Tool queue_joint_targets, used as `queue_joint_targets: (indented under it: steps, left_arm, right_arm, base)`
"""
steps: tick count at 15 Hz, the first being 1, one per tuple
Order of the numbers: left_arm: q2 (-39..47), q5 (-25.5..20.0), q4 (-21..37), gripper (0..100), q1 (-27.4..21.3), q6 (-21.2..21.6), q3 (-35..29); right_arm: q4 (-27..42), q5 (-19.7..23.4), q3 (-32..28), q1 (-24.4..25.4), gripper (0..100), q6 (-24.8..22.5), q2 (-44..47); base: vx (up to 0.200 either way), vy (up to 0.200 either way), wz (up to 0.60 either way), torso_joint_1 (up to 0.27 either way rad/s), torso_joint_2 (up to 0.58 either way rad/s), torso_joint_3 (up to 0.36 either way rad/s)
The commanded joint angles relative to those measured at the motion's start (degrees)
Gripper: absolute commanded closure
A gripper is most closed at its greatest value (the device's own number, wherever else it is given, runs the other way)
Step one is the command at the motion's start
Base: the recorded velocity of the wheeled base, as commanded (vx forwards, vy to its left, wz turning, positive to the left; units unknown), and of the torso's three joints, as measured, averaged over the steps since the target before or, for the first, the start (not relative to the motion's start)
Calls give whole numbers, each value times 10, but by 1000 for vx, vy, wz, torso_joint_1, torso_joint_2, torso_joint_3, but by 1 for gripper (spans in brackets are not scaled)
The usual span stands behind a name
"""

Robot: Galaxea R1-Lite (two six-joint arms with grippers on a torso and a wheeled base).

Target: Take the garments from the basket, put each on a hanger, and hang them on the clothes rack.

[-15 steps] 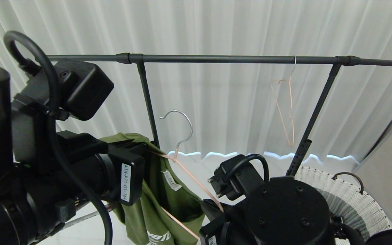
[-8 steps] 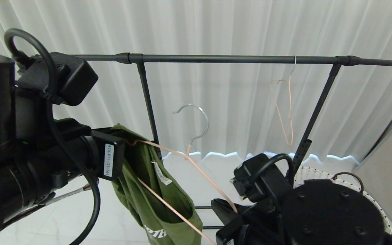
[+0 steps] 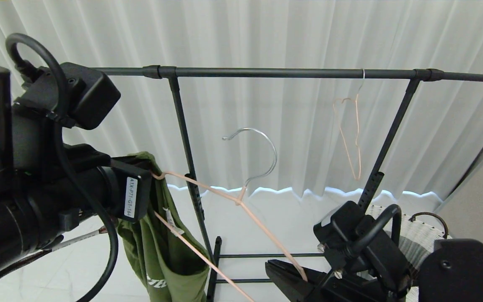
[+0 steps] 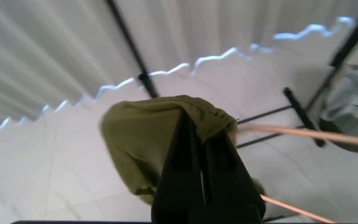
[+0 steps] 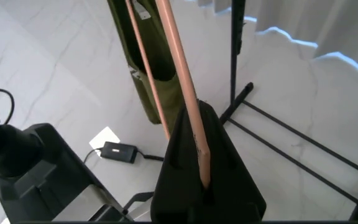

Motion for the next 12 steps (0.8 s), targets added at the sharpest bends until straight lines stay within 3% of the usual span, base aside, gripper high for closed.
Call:
queue_joint_targets:
  steps: [1,3,9,12]
  left_arm:
    - [-14,-3,-1,100,-41,0,0]
    - [-19,-3,0,100,-63,-1,1]
    - [-25,-6,-2,100,-118,-6,2]
    - [-25,-5,-2,100,-152,-30,0]
  right_arm:
    - [-13,10,-2,-2,100,0,18]
    - [-29,29,-3,-3,100,-6,31]
    - [-31,32,-28,-21,100,-9,66]
    - [-43,31,-43,-22,100,-8,84]
  base:
    - [0,0,0,0,0,0]
    - [0,0,0,0,0,0]
    - [0,0,0,0,0,0]
    - [0,0,0,0,0,0]
